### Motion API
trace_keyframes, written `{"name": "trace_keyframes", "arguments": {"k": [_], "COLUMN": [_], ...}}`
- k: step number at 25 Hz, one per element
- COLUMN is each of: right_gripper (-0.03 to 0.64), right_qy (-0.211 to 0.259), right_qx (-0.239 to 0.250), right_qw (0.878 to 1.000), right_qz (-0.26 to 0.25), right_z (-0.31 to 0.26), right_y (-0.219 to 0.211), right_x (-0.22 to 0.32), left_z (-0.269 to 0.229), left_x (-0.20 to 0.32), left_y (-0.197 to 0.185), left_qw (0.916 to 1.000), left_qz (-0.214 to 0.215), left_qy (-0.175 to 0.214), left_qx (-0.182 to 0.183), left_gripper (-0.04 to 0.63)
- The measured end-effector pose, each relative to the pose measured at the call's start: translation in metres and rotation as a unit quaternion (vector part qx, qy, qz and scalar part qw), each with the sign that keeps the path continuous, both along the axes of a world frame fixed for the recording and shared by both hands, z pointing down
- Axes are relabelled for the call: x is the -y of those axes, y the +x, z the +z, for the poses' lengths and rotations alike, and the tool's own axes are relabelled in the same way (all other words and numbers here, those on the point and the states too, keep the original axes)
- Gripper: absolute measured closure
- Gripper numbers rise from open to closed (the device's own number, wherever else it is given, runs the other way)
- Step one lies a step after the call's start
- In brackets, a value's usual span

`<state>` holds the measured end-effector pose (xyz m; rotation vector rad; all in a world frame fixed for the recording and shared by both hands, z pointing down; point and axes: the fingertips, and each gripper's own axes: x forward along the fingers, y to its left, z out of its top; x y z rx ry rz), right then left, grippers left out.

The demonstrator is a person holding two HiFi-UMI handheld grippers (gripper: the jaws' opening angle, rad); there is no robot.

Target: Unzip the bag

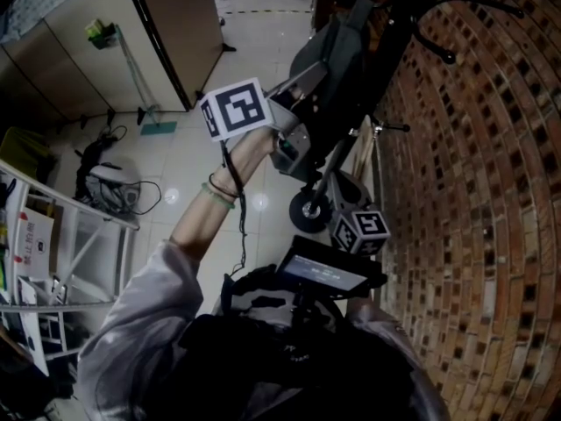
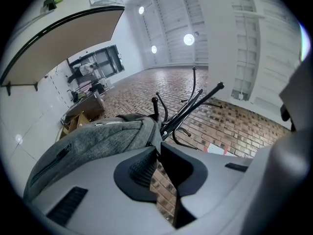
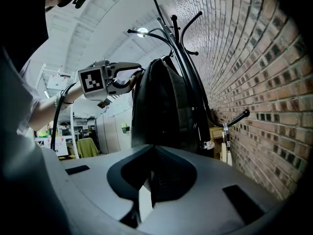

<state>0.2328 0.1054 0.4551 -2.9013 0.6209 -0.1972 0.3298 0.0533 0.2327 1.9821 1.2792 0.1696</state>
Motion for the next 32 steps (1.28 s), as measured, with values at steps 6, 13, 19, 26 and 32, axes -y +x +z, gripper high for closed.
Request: {"name": "trace_keyframes", "arguments": {"k": [6,13,19,26,32], "right_gripper": [0.624,0.624,0.624,0.624,0.624], "right_qy": [0.003,0.0,0.001,0.001,0.001], "right_qx": [0.003,0.001,0.0,0.002,0.005], "right_qw": [1.0,1.0,1.0,1.0,1.0], "right_qz": [-0.003,-0.007,-0.01,-0.018,-0.015], "right_z": [0.002,-0.001,-0.002,0.0,0.002], "right_y": [0.0,0.002,0.004,0.004,0.002], "right_x": [0.002,0.006,0.008,0.015,0.013], "left_z": [-0.012,-0.023,-0.03,-0.045,-0.057], "left_x": [-0.003,-0.01,-0.013,-0.017,-0.021], "left_y": [0.005,0.006,0.011,0.02,0.032], "left_qw": [1.0,0.9997,0.9995,0.9994,0.9997], "left_qz": [0.001,0.003,0.0,-0.002,-0.002], "left_qy": [0.0,0.023,0.03,0.035,0.023], "left_qx": [0.007,0.011,0.012,0.001,0.01], "left_gripper": [0.555,0.551,0.545,0.541,0.541]}}
